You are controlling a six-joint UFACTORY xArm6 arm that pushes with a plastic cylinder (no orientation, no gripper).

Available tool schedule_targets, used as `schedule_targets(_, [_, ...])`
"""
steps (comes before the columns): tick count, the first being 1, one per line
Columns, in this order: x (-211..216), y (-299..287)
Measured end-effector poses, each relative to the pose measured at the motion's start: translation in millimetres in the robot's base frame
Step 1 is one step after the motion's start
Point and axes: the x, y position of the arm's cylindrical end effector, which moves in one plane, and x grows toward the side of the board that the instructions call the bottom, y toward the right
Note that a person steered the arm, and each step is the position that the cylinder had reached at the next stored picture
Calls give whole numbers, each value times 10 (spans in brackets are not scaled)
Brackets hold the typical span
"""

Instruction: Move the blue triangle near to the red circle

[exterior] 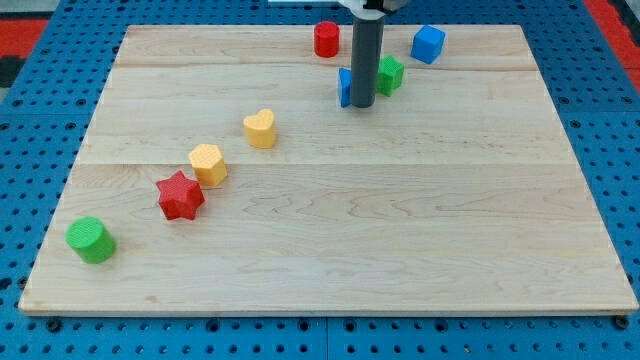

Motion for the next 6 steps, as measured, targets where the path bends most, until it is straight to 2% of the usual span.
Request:
schedule_targets(5, [-647, -257])
schedule_targets(6, [-743, -605])
